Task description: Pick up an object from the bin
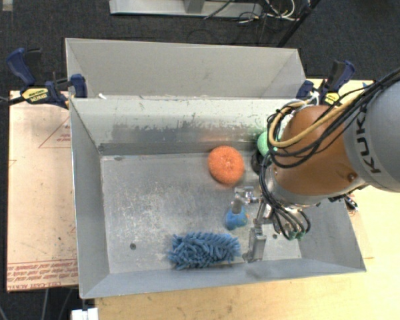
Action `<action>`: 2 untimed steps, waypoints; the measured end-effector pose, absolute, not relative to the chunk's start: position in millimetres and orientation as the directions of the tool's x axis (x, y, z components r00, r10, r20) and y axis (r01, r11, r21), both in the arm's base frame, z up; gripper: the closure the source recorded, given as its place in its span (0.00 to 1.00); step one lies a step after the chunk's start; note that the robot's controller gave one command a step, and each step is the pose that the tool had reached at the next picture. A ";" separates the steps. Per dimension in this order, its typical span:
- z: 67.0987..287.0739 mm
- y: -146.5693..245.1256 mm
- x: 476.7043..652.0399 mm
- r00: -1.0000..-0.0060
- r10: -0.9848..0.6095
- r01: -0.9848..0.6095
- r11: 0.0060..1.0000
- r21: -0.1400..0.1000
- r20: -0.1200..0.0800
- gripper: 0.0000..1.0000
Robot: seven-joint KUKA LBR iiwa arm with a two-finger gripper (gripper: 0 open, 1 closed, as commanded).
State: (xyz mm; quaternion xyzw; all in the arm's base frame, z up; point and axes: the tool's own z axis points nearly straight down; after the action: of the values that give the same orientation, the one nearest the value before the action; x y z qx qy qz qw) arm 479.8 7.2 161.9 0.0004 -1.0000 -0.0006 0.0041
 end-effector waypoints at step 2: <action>127.5 37.4 482.1 -0.998 0.067 0.067 0.998 0.001 -0.002 0.00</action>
Offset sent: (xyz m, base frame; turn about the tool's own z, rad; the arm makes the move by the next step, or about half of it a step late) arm -0.0011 0.0673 -0.0810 0.1320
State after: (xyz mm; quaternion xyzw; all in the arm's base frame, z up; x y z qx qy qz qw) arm 482.1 37.4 127.5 -0.0333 -0.9994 -0.0005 -0.0011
